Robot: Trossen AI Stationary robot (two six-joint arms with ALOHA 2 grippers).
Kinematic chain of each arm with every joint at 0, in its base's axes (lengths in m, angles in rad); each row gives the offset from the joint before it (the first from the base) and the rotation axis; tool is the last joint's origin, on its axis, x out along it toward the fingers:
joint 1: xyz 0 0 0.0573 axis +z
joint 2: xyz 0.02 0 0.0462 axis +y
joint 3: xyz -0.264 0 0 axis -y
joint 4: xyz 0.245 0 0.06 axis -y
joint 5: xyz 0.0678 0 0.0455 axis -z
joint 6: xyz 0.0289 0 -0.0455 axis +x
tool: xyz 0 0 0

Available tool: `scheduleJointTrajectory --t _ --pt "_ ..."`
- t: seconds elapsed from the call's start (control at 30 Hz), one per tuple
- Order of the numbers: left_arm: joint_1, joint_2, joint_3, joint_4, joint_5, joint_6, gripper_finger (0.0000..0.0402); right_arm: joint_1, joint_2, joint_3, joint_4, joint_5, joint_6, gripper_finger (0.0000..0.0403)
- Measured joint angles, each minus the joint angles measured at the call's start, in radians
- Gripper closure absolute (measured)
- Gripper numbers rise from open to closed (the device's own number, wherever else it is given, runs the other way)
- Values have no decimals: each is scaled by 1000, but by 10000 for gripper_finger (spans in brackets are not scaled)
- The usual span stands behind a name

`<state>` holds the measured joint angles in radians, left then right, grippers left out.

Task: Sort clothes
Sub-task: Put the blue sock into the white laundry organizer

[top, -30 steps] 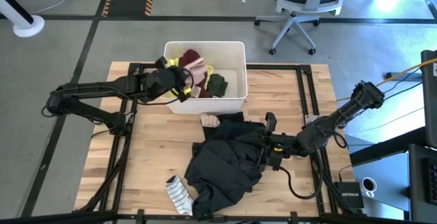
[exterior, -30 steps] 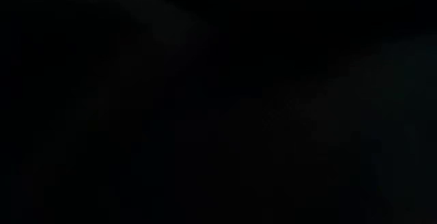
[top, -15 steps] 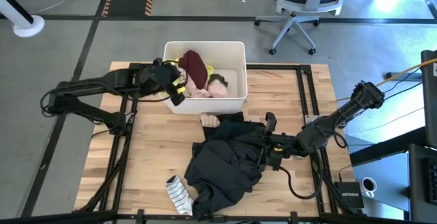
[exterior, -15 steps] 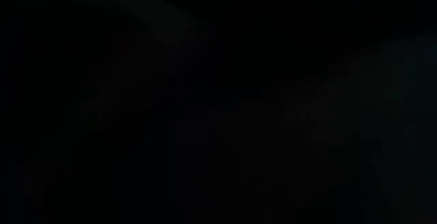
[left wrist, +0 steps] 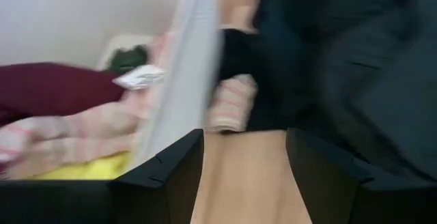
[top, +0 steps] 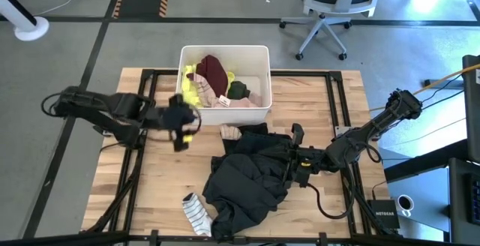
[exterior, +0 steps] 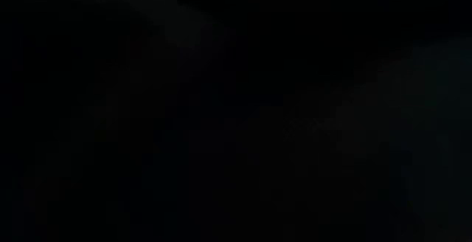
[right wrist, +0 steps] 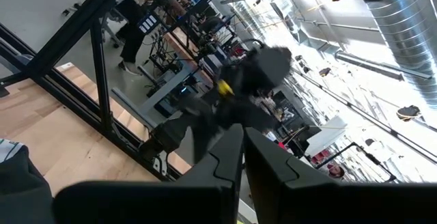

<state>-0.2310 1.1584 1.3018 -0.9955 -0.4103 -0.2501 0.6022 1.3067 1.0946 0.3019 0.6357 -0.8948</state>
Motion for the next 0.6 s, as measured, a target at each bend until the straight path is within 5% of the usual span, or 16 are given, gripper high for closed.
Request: scheduleJointTrajectory --t 0.6 --pt "-461 96 -109 87 8 -252 199 0 0 0 42 0 -54 370"
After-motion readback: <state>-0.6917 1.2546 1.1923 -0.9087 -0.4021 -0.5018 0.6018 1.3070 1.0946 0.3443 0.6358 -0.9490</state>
